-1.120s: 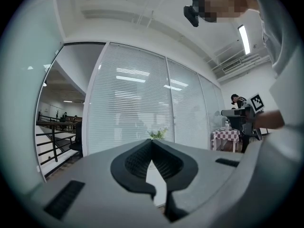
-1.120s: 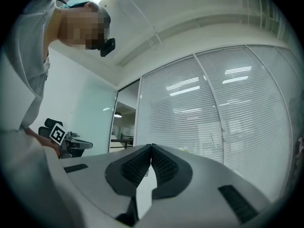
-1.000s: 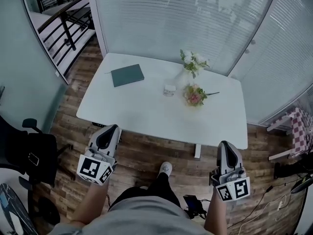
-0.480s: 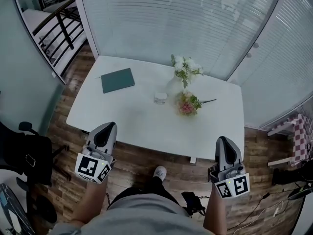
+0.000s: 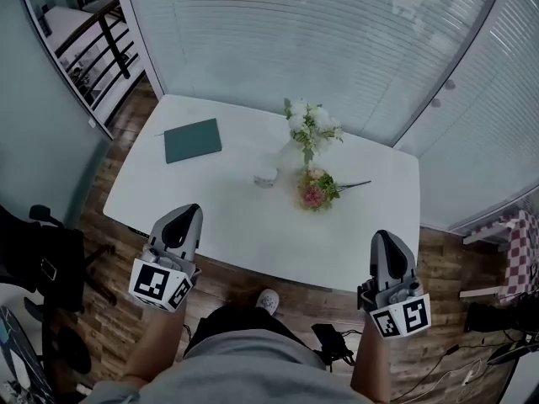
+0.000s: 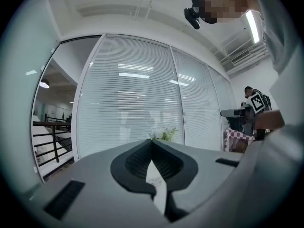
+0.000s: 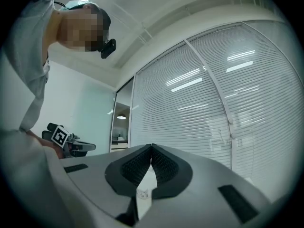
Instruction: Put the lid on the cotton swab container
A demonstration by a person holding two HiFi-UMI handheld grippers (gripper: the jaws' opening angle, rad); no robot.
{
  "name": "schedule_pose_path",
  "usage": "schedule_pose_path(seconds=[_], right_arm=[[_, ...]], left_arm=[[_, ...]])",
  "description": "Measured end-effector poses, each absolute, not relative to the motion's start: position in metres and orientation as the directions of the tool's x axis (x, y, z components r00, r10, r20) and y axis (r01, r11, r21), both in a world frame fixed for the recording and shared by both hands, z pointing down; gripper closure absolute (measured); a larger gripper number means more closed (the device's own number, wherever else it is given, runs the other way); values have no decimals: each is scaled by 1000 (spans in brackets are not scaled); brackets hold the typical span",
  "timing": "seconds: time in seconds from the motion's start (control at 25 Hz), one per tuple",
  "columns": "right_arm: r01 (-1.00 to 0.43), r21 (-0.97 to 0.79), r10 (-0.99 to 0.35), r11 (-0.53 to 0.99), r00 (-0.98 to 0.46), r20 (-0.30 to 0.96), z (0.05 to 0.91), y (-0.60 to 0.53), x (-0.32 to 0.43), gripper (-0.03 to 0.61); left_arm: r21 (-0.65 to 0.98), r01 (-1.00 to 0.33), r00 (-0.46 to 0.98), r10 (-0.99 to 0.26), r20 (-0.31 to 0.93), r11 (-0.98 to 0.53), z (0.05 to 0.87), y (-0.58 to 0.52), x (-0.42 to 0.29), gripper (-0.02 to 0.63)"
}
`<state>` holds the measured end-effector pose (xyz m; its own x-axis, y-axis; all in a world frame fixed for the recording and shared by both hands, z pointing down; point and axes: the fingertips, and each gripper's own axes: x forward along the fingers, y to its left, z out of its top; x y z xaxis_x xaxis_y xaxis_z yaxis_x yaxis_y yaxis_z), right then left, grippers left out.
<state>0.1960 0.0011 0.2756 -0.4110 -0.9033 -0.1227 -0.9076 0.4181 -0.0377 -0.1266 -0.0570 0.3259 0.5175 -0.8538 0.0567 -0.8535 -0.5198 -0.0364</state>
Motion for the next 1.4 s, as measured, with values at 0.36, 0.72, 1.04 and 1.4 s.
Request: schedule_pose_path(seconds=[0.36,0.72,1.04,1.4], right_arm=[[-905,-64,-905,421,-413,-107,283,-22,201,552],[-932,-68,-932,357,-350,-96,277,-49,191,552],[-957,-62,-957,285,-280,-82,270,-74,182,552],[-975,-45,-975,217,-214,-68,266,-92,175,552]], left_arm=[[-29,-845,530,-843,86,-534,334,-75,-116,607],[-34,-786,613,-785,85,-617,331,-121,-115,607],[-45,-729,680,-730,69,-683,322,-174,-111,607],[-31,-669,739,-669,78,-743,330,-209,-109,607]])
